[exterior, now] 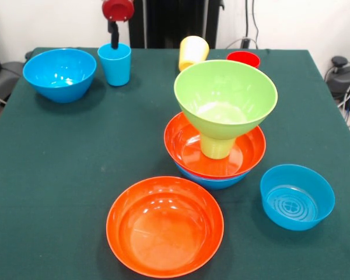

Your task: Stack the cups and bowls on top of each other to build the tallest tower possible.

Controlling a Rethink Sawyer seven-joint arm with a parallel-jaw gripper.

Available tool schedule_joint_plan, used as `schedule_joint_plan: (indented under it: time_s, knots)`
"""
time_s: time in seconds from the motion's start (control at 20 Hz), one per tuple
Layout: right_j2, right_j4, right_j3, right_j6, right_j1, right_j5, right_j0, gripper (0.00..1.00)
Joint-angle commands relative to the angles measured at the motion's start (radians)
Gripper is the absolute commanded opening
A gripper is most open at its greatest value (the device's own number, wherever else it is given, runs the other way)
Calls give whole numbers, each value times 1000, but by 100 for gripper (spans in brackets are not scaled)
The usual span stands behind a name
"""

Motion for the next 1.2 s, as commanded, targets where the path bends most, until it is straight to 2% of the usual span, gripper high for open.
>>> schedule_joint_plan:
  time_s: [0.05, 0.45, 0.7, 1.2]
  knots:
    - [101, -55, 129, -52, 32, -43, -11, 100]
    - [114, -90, 148, -47, 116, -175, -54, 100]
    - [120, -110, 137, -57, 139, -199, -81, 100]
    - [129, -132, 135, -37, 152, -213, -96, 100]
